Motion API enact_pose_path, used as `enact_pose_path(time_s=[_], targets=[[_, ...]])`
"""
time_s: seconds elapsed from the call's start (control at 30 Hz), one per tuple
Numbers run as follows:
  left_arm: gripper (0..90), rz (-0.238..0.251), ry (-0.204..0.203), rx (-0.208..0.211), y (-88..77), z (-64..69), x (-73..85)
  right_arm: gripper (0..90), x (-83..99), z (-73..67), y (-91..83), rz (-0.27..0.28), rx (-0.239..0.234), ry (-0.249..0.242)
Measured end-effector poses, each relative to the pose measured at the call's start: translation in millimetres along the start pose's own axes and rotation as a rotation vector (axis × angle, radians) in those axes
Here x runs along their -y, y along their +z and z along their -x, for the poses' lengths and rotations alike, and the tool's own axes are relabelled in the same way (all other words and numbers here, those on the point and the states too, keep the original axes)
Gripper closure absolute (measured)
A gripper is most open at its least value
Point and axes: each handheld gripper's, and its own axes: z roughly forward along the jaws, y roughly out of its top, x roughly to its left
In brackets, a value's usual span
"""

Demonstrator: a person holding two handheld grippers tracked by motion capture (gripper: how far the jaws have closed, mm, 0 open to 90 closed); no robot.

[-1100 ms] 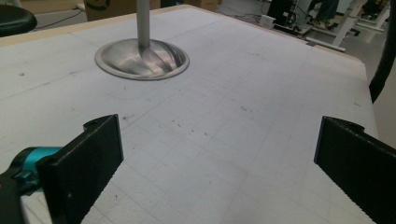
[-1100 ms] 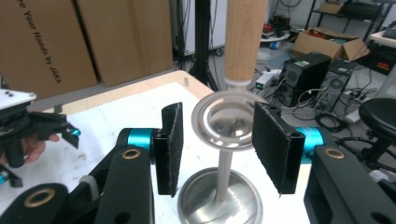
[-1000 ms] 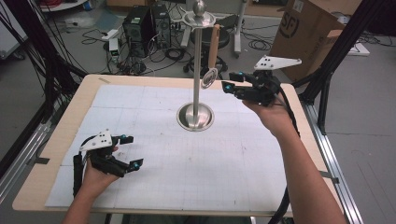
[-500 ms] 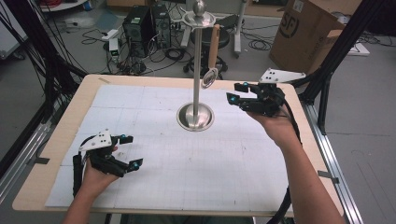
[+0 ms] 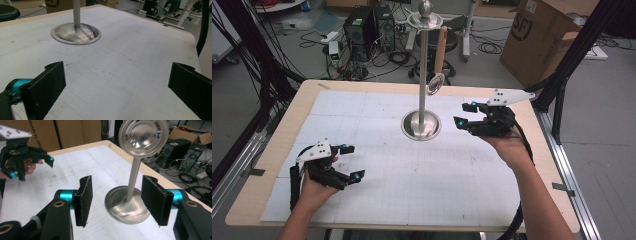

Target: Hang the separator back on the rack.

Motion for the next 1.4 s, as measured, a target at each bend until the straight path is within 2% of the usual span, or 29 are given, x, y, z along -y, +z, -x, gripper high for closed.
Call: enact_pose_path(time_s=[0.2,0.57,0.63,0.9,1.17,1.4], targets=[[1.8,-0.006,-0.001,0.001,1.0,-0.5,0.5,36.9,20.6,-2.8,-6.3,-0.003,-0.014,0.042],[1.8,-0.003,-0.001,0.003,1.4,0.8,0.3,33.1,45.1,-6.6,-11.3,-0.005,-0.020,0.071],[1.8,-0.007,0.002,0.004,1.2,0.9,0.2,29.6,53.8,-7.1,-10.8,-0.009,-0.020,0.083],[1.8,-0.008,0.004,0.004,1.6,0.5,0.5,25.2,73.0,-7.6,-10.8,-0.009,-0.034,0.103],[1.8,-0.011,0.003,0.006,1.8,0.4,0.9,22.1,93.8,-5.4,-13.0,0.009,-0.012,0.130],[1.8,-0.022,0.005,0.005,2.6,0.0,2.8,19.8,113.4,-5.6,-11.9,-0.025,0.008,0.145]])
